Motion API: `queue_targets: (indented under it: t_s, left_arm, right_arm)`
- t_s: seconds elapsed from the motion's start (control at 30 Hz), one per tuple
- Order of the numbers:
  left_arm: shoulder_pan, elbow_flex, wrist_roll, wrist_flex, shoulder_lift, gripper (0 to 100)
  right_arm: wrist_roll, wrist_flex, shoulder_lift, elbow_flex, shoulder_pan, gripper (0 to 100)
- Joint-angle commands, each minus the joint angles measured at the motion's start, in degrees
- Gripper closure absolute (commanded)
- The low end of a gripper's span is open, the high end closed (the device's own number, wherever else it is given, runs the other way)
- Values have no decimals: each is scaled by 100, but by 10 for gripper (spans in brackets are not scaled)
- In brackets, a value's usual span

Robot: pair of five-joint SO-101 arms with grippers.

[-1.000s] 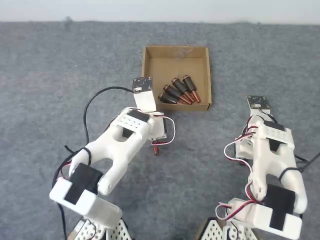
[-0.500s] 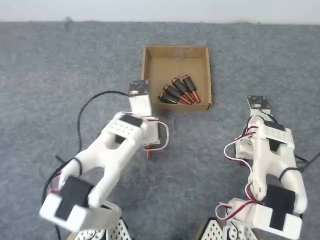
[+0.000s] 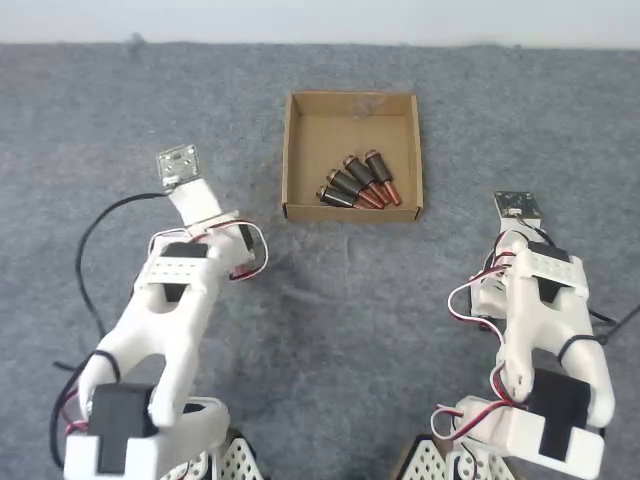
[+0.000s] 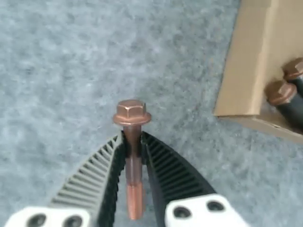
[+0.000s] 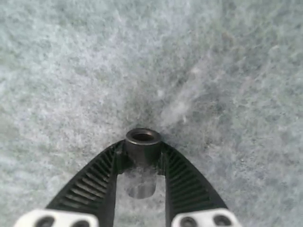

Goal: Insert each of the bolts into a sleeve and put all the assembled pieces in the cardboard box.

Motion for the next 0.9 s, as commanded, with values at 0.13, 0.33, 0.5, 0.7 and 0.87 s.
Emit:
queue_targets:
  t_s: [0.13, 0.33, 0.5, 0.7, 0.87]
  left_arm:
    - [-378, -48, -53, -149, -352, 988]
    - [-466, -48, -53, -158, -352, 988]
    - [-440, -57, -62, -167, -352, 988]
    - [-431, -75, -62, -167, -325, 988]
    - [-422, -75, -62, -167, -316, 988]
  right_arm:
    - [79, -523, 4, -844, -971, 992]
    - [70, -1701, 4, -1240, -1446, 992]
    - [70, -2993, 4, -1231, -1684, 992]
    - [62, -4066, 48, -1231, -1754, 992]
    - [53, -5244, 136, -1231, -1754, 992]
